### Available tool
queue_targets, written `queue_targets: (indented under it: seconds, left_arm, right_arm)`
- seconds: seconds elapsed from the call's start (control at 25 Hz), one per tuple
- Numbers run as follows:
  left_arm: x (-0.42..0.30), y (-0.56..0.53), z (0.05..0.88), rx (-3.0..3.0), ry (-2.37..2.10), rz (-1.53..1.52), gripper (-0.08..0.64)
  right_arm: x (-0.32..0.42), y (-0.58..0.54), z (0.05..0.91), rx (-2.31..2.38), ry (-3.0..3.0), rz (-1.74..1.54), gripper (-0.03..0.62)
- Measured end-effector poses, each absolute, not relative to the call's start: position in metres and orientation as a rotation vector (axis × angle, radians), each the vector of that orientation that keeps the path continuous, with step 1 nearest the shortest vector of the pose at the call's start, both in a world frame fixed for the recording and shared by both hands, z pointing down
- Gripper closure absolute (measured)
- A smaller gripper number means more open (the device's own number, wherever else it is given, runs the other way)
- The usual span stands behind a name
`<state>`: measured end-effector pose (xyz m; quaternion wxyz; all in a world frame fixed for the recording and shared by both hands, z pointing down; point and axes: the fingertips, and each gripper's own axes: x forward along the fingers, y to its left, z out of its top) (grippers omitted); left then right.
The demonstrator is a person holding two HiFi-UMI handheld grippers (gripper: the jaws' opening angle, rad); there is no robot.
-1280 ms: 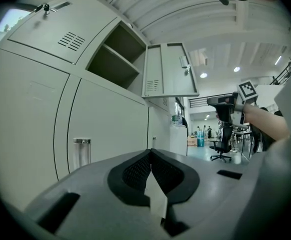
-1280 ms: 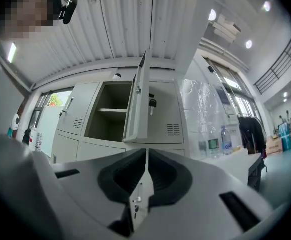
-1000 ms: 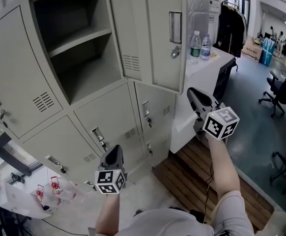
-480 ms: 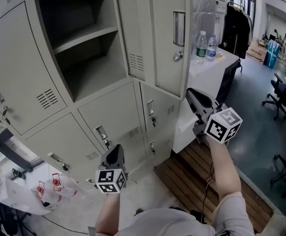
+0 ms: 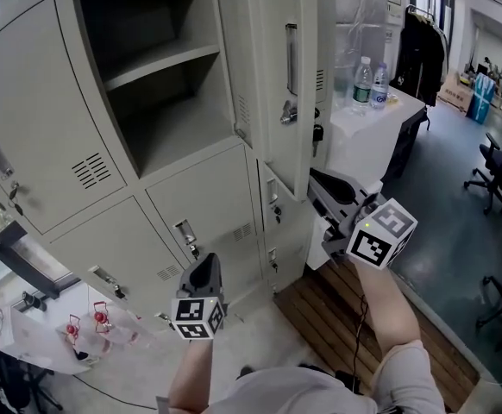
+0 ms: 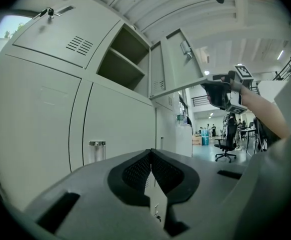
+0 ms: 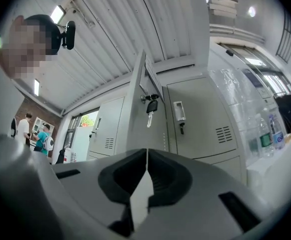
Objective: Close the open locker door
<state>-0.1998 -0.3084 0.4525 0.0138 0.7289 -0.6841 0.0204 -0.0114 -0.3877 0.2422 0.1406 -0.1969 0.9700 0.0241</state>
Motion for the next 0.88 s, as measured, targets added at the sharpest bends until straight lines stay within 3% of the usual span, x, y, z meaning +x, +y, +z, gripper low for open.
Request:
queue_targets:
  seconds: [0.88]
  left_arm:
    - [-0.293,-0.264,0.436,2.138,-2.331,0.058,0.552]
  right_arm:
    - [-0.162,-0.349,0.228,-0.258,2.843,0.087,0.577]
